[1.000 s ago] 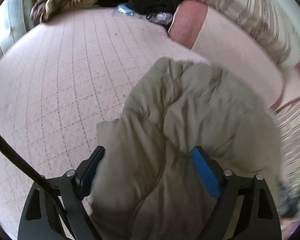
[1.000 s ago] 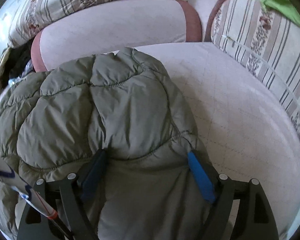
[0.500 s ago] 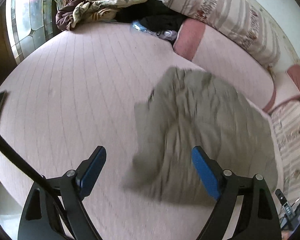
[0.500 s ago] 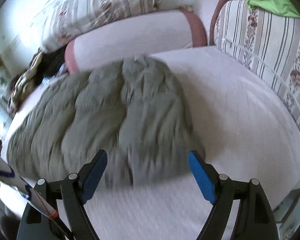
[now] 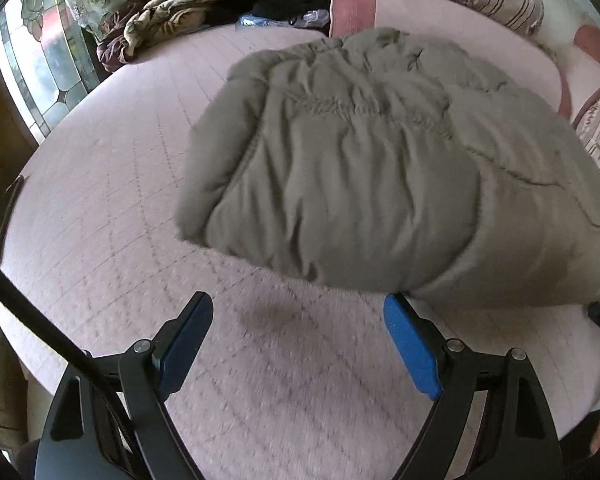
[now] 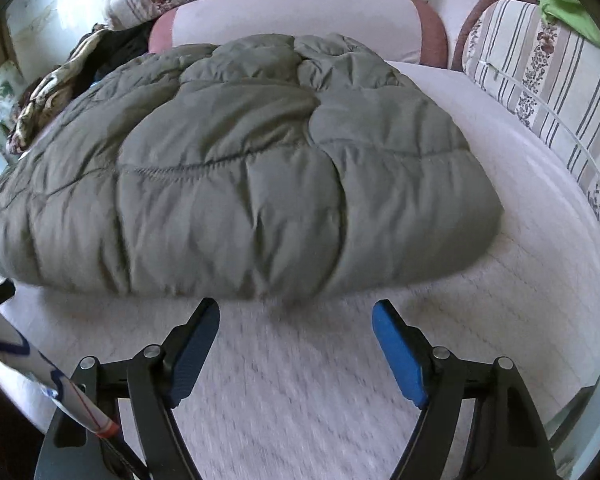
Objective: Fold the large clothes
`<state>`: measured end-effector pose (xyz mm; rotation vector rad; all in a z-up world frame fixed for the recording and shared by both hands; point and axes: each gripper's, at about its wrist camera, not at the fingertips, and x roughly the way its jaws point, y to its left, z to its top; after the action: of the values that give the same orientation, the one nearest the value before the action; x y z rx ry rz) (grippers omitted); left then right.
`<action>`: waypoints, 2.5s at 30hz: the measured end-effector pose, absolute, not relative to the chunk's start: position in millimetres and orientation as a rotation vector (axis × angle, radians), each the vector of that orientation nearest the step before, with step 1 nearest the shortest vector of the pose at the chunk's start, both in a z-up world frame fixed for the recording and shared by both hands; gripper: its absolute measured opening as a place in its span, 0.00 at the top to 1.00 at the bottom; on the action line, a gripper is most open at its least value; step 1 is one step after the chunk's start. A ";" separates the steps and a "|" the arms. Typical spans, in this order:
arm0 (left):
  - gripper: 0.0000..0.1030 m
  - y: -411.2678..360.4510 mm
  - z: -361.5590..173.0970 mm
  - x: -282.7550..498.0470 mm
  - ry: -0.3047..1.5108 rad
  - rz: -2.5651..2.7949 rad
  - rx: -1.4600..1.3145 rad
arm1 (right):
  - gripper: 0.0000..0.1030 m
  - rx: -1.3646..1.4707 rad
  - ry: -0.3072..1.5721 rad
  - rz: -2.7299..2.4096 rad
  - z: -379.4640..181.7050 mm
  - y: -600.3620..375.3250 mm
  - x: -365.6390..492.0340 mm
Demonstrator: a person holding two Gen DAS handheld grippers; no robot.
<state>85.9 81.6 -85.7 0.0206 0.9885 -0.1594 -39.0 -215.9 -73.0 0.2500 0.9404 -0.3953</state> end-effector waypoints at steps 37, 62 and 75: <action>0.15 106.8 -31.7 -5.3 0.782 -0.098 0.002 | 0.31 0.146 0.840 -0.333 -17.0 -152.3 76.2; 0.06 12.0 -39.4 113.3 0.836 -0.090 0.176 | 0.27 0.177 0.715 -0.411 -6.3 -204.5 -23.2; 0.00 9.6 -45.8 117.6 0.761 -0.057 0.144 | 0.24 0.276 0.681 -0.482 -35.2 -248.6 -57.4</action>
<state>117.6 9.6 -45.8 0.1444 0.7608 -0.0567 -57.4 -248.6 -35.2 0.2762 0.6808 -0.4824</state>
